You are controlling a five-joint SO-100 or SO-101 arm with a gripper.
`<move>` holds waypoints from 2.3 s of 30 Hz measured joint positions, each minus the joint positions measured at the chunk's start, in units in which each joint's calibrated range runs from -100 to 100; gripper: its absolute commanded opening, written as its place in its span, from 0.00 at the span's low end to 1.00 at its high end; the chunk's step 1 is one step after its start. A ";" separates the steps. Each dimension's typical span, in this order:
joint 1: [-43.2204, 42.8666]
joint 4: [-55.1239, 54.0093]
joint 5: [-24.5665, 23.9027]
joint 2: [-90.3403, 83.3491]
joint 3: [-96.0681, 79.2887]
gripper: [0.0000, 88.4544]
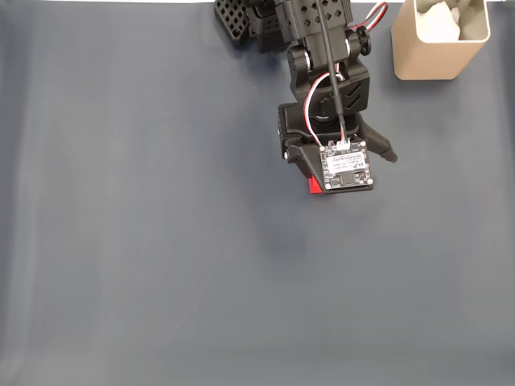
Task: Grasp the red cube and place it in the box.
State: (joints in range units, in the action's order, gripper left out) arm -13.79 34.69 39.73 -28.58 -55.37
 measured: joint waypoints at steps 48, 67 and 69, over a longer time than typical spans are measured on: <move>-1.43 4.22 5.03 -0.80 4.74 0.02; -17.36 40.86 8.55 -16.76 27.23 0.01; -20.14 43.38 8.55 -16.94 29.42 0.01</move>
State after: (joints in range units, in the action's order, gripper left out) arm -33.93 78.07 48.28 -45.52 -25.96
